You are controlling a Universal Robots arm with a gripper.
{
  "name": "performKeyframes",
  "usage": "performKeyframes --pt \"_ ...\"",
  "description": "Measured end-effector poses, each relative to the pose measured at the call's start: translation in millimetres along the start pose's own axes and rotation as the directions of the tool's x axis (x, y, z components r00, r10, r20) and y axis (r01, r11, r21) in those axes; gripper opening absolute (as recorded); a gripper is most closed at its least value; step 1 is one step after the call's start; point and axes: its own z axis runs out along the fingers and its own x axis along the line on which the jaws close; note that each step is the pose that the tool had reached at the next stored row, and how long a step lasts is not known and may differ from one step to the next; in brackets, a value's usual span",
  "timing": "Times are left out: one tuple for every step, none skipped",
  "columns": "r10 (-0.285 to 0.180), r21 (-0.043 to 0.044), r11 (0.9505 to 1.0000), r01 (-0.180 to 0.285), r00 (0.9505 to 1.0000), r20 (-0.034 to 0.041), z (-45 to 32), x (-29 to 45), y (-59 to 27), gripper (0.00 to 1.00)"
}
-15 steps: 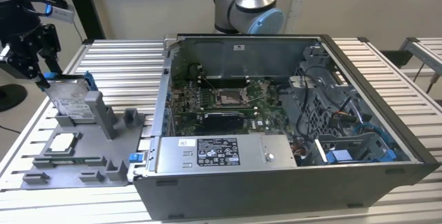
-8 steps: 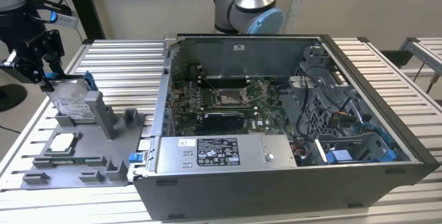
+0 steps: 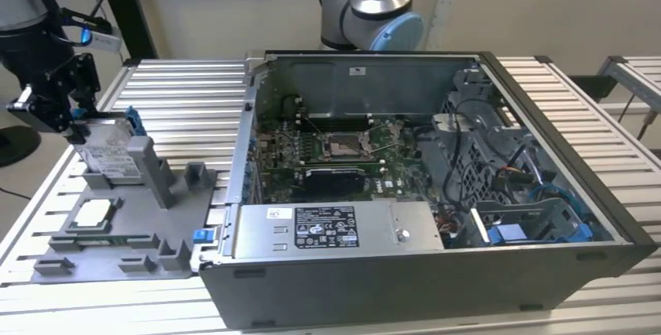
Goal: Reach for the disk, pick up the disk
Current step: 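Pick up the disk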
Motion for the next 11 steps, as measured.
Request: performKeyframes --pt "0.000 0.0002 1.0000 0.000 1.0000 0.0001 1.9 0.0 0.0 1.00" --pt "0.000 0.0001 1.0000 0.000 1.0000 0.0001 3.7 0.0 0.0 1.00" --pt "0.000 0.0001 1.0000 0.000 1.0000 0.0000 5.5 0.0 0.0 1.00" --pt "0.000 0.0001 1.0000 0.000 1.0000 0.0000 7.3 0.0 0.0 1.00" --pt "0.000 0.0000 1.0000 0.000 1.0000 0.0000 9.1 0.0 0.0 1.00" --pt "0.000 0.0000 1.0000 0.000 1.0000 0.0000 11.0 0.1 0.0 1.00" --pt "0.000 0.0000 1.0000 0.000 1.0000 0.0000 12.9 0.1 0.0 1.00" --pt "-0.001 0.0001 1.0000 0.001 1.0000 0.0001 14.5 0.1 0.0 1.00" --pt "-0.001 0.0000 1.0000 0.001 1.0000 0.0000 16.4 0.1 0.0 1.00" --pt "0.000 0.0001 1.0000 0.000 1.0000 0.0001 18.2 0.1 0.0 1.00" --pt "0.000 0.0000 1.0000 0.000 1.0000 0.0000 20.0 0.1 0.1 1.00"
